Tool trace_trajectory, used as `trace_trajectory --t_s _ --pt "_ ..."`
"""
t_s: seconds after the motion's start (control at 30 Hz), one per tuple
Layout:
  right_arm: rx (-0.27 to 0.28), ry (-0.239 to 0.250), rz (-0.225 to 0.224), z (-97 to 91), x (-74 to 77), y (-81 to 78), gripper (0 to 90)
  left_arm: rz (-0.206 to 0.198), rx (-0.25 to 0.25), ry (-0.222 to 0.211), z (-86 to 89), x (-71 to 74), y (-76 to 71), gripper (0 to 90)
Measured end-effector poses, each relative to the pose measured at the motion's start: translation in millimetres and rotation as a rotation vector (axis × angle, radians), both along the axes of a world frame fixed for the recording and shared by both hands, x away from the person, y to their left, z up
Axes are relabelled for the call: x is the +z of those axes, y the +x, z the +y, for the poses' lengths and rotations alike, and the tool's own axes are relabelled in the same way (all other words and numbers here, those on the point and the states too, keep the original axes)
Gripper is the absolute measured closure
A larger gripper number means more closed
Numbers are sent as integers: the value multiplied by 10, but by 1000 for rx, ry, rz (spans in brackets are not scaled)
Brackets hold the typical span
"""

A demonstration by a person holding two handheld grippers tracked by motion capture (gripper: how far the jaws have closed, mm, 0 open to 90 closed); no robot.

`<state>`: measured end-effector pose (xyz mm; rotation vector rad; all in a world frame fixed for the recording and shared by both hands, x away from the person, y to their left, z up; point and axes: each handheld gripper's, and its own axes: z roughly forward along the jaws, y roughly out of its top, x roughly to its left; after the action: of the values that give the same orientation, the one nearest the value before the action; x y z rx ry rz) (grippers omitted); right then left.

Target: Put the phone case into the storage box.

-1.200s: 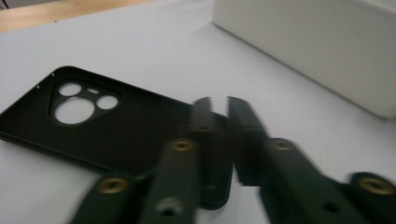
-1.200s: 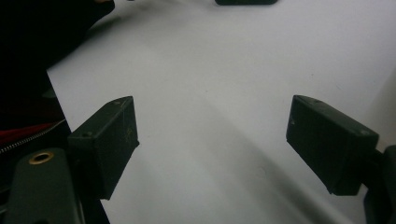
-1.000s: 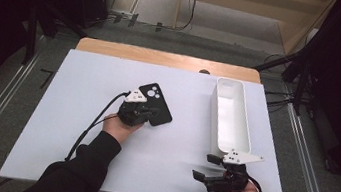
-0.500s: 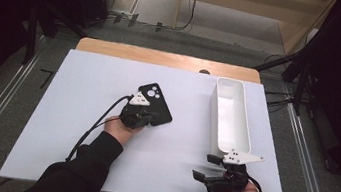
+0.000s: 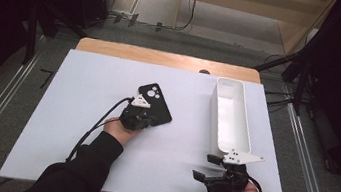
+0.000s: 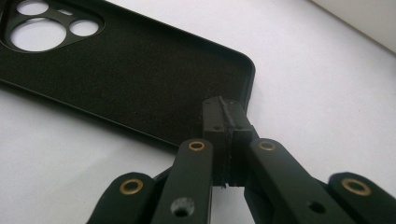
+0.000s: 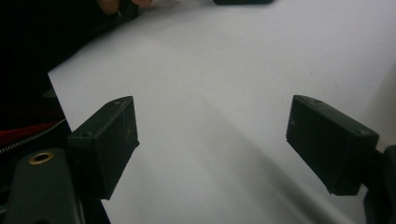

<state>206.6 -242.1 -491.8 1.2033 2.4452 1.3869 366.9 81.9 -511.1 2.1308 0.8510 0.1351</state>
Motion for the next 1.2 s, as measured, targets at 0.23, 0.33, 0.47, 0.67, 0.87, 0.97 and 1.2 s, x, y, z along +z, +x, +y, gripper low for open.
trace_trajectory --t_s 0.23,0.33,0.47,0.67,0.87,0.97,1.2 --pt "1 1 -1 0 0 1 151 17 -5 7 52 17 -27 896" --pt "0 2 0 0 1 1 151 15 -6 9 68 18 -33 896" --pt "1 5 1 2 1 3 151 26 -7 10 99 22 -47 897" --pt "2 5 1 1 2 4 151 31 -10 12 125 27 -59 897" --pt "1 7 2 1 4 4 151 30 -15 39 152 48 -81 897" --pt "1 7 1 -1 4 3 151 36 -18 43 188 55 -88 897" --pt "-2 7 1 1 7 1 151 53 -17 55 284 76 -113 897"
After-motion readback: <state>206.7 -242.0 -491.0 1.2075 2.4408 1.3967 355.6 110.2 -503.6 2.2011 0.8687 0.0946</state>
